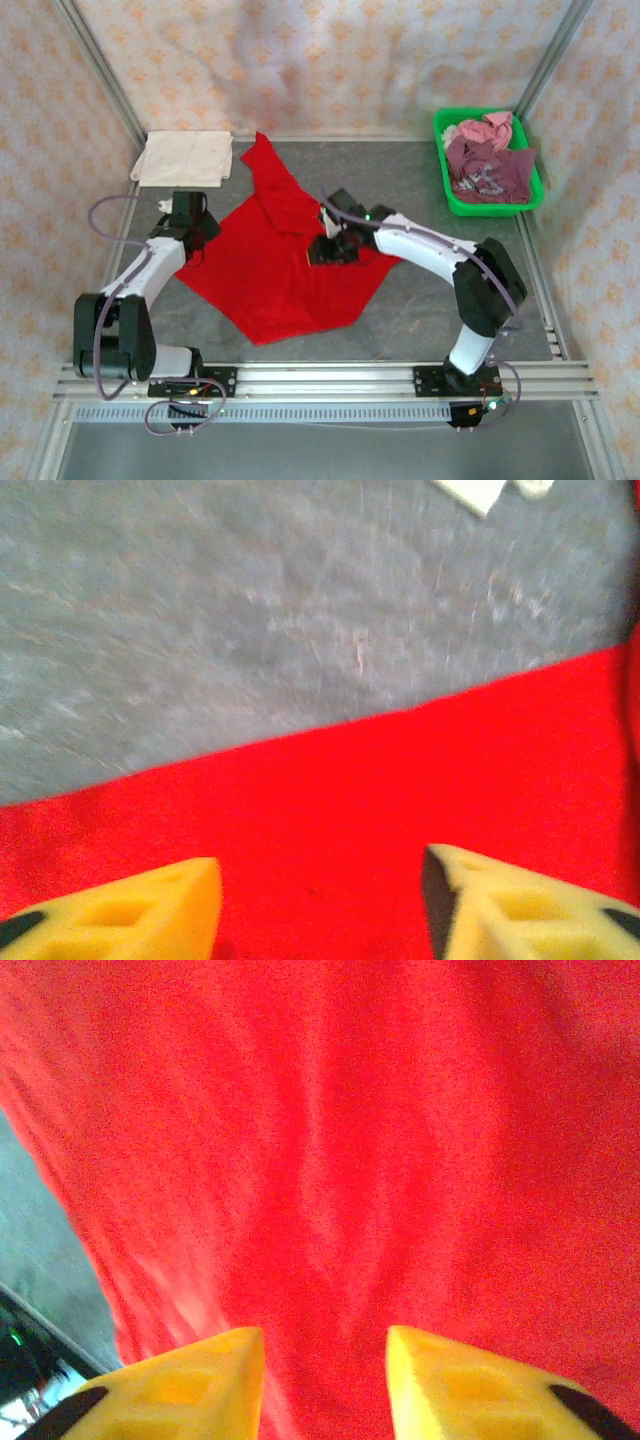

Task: Fold and stack the t-shirts

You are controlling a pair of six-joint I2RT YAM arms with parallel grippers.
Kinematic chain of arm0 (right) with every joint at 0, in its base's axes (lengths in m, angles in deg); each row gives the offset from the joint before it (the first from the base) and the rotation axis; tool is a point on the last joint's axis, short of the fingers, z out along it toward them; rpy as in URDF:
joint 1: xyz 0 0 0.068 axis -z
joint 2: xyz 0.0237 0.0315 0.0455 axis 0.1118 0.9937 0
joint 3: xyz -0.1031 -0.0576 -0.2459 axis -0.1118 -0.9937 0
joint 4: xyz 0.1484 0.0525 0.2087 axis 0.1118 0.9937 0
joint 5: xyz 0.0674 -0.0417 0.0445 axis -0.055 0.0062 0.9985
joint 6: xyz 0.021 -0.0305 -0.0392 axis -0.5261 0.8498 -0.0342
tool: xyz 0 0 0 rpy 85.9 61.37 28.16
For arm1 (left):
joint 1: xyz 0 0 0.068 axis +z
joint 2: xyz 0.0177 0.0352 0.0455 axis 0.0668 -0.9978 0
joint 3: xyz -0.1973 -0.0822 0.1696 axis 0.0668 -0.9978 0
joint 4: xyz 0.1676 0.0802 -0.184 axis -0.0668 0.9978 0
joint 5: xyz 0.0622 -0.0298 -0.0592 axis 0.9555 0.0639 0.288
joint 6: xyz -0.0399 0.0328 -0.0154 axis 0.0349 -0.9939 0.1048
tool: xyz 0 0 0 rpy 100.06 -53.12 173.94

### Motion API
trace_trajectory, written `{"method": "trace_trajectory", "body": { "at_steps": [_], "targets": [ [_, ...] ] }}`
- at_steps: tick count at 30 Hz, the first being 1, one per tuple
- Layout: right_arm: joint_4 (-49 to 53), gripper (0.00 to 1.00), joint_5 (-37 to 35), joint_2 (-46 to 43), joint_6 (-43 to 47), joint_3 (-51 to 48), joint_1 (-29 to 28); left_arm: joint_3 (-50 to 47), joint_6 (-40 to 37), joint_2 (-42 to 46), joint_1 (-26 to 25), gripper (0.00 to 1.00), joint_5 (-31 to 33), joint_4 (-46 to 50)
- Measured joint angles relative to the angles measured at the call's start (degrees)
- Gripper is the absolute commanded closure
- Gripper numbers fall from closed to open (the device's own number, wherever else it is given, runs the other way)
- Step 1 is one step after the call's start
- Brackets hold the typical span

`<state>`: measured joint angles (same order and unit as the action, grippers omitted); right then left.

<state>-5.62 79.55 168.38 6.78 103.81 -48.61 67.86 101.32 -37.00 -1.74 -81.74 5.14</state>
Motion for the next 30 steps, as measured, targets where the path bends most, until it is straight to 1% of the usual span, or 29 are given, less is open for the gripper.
{"method": "trace_trajectory", "body": {
  "at_steps": [3, 5, 9, 11, 15, 23, 24, 26, 28, 29, 30],
  "targets": [
    [0.2, 0.55, -6.2, 6.1, 2.9, 14.4, 0.2, 0.4, -1.2, 0.6, 3.8, 0.32, -1.4, 0.8],
    [0.5, 0.53, -10.3, 12.1, 5.2, 23.6, 0.0, 0.5, -1.6, -1.0, 6.5, 0.31, -3.0, 1.2],
    [3.7, 0.48, -17.1, 25.2, 10.7, 38.4, -1.2, 0.3, -2.4, -3.8, 11.2, 0.31, -5.7, 2.4],
    [6.0, 0.47, -19.6, 31.1, 13.5, 44.3, -2.3, 0.1, -2.5, -4.3, 12.6, 0.3, -6.7, 2.4],
    [10.7, 0.47, -22.0, 39.6, 17.8, 52.6, -4.7, 0.1, -2.6, -6.4, 13.0, 0.28, -7.9, 2.1],
    [14.7, 0.46, -25.3, 47.7, 22.6, 62.7, -6.8, 0.1, -3.0, -13.5, 13.0, 0.3, -9.8, 0.7],
    [14.9, 0.47, -26.1, 48.7, 22.9, 64.1, -6.8, 0.2, -3.0, -14.3, 13.0, 0.31, -10.1, 0.8],
    [15.3, 0.54, -27.4, 50.3, 23.5, 65.9, -6.8, 0.9, -3.0, -15.5, 13.0, 0.37, -10.2, 0.8],
    [15.3, 0.59, -28.6, 51.7, 24.0, 66.7, -6.8, 2.0, -3.0, -16.1, 13.1, 0.42, -10.6, 0.5],
    [15.4, 0.63, -29.3, 52.3, 24.1, 66.9, -6.7, 2.5, -3.0, -16.5, 13.1, 0.47, -10.6, 0.5],
    [15.4, 0.7, -30.1, 53.0, 24.2, 67.3, -6.7, 3.0, -2.9, -17.1, 13.1, 0.51, -10.8, 0.5]
  ]
}}
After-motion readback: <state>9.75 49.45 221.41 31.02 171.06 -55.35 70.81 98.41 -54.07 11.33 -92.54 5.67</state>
